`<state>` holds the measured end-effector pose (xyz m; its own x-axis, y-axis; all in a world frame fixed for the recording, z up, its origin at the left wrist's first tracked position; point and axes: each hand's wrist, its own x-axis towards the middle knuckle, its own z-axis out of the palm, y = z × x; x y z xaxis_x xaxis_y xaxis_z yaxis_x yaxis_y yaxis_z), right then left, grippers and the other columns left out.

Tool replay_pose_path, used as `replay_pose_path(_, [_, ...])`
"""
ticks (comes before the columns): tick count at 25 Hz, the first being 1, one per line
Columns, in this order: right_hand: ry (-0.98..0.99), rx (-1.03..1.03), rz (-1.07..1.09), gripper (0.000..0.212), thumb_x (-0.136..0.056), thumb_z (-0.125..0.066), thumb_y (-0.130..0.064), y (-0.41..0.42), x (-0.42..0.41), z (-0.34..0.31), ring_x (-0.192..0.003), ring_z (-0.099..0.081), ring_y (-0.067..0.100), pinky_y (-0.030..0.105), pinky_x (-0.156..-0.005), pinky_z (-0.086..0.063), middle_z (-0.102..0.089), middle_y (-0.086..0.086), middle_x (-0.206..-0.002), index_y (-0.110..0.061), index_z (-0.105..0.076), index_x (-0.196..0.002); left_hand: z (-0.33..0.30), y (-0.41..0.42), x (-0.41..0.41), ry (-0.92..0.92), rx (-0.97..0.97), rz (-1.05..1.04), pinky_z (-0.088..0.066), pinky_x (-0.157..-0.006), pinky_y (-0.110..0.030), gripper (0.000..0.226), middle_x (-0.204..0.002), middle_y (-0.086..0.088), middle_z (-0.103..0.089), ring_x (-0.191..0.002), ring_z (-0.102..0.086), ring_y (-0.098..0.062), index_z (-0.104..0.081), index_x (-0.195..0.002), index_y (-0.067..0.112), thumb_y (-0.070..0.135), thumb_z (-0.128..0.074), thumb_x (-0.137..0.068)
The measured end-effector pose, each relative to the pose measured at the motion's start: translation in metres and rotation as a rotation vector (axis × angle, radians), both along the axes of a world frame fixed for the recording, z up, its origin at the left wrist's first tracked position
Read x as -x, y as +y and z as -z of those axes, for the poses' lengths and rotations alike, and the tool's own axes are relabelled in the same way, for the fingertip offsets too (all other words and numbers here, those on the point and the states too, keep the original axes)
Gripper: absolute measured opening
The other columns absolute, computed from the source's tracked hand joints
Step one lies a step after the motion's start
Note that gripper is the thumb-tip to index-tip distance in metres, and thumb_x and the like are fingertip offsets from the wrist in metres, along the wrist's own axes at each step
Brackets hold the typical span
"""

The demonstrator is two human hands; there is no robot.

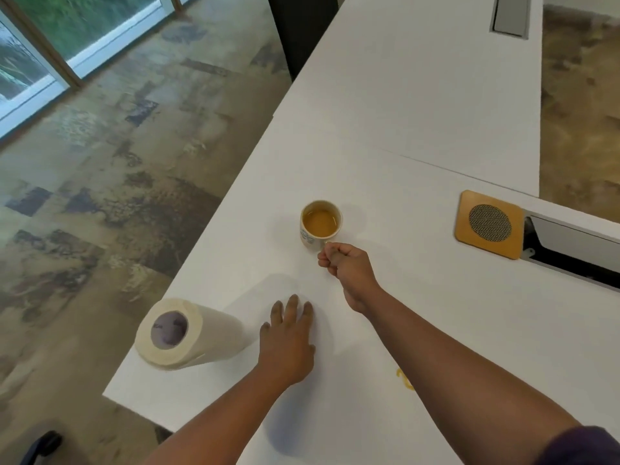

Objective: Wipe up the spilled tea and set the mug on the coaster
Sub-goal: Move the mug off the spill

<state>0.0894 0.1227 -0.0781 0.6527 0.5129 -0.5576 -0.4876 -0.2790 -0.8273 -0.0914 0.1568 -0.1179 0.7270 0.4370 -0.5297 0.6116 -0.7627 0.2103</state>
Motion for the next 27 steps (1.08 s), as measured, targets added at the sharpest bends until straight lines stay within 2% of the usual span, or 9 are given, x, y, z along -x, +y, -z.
replay_pose_path(4, [0.000, 0.007, 0.016, 0.018, -0.100, -0.059, -0.021, 0.033, -0.007, 0.007, -0.085, -0.066, 0.015, 0.027, -0.084, -0.053, -0.073, 0.004, -0.092, -0.018, -0.073, -0.089, 0.008, 0.005, 0.002, -0.004, 0.028, 0.007, -0.023, -0.122, -0.054, 0.088, -0.170, -0.001, 0.011, -0.155, 0.007, -0.037, -0.002, -0.160, 0.031, 0.045, -0.060, -0.095])
replay_pose_path(7, [0.001, 0.030, 0.038, 0.017, -0.100, -0.059, -0.023, 0.048, -0.009, 0.010, -0.084, -0.067, 0.013, 0.024, -0.080, -0.054, -0.073, 0.003, -0.092, -0.018, -0.073, -0.091, 0.011, 0.008, 0.004, -0.021, 0.050, -0.002, -0.021, -0.123, -0.054, 0.091, -0.170, 0.000, 0.013, -0.156, 0.008, -0.035, 0.000, -0.160, 0.032, 0.045, -0.062, -0.095])
replay_pose_path(15, [0.015, 0.042, 0.048, 0.014, -0.099, -0.061, -0.021, 0.062, -0.004, 0.016, -0.087, -0.066, 0.015, 0.024, -0.082, -0.054, -0.073, 0.004, -0.095, -0.018, -0.073, -0.093, 0.012, 0.010, 0.003, -0.038, 0.066, -0.004, -0.032, -0.119, -0.055, 0.091, -0.170, 0.002, 0.009, -0.156, 0.005, -0.035, -0.005, -0.160, 0.032, 0.043, -0.066, -0.094])
replay_pose_path(19, [-0.011, 0.043, 0.039, 0.010, -0.099, -0.062, -0.026, 0.062, -0.001, 0.015, -0.095, -0.070, 0.016, 0.030, -0.091, -0.056, -0.074, 0.001, -0.097, -0.027, -0.070, -0.093, 0.010, 0.010, 0.003, -0.031, 0.062, 0.008, -0.033, -0.117, -0.055, 0.091, -0.170, 0.002, 0.007, -0.155, 0.003, -0.036, -0.006, -0.160, 0.031, 0.043, -0.067, -0.093])
replay_pose_path(21, [-0.044, 0.082, 0.040, 0.007, -0.098, -0.063, -0.029, 0.057, 0.001, 0.012, -0.096, -0.071, 0.016, 0.032, -0.091, -0.056, -0.074, -0.001, -0.096, -0.034, -0.066, -0.093, 0.006, 0.011, 0.002, -0.018, 0.061, 0.014, -0.032, -0.118, -0.056, 0.091, -0.170, 0.001, 0.005, -0.155, 0.001, -0.036, -0.007, -0.161, 0.030, 0.043, -0.068, -0.093])
replay_pose_path(24, [-0.107, 0.137, 0.032, 0.009, -0.096, -0.064, -0.025, 0.039, 0.005, 0.007, -0.093, -0.071, 0.014, 0.034, -0.088, -0.056, -0.074, -0.003, -0.094, -0.033, -0.065, -0.099, -0.005, 0.011, 0.001, 0.017, 0.064, 0.031, -0.036, -0.115, -0.053, 0.089, -0.170, -0.003, 0.000, -0.154, -0.005, -0.037, -0.012, -0.161, 0.026, 0.040, -0.068, -0.093])
replay_pose_path(27, [-0.177, 0.149, -0.042, 0.014, -0.094, -0.061, -0.014, 0.016, 0.013, -0.003, -0.085, -0.072, 0.011, 0.029, -0.081, -0.057, -0.075, -0.007, -0.090, -0.026, -0.067, -0.098, -0.024, 0.008, 0.004, 0.028, 0.081, 0.025, -0.050, -0.102, -0.046, 0.073, -0.163, -0.007, -0.018, -0.146, -0.027, -0.034, -0.031, -0.156, 0.021, 0.034, -0.068, -0.094])
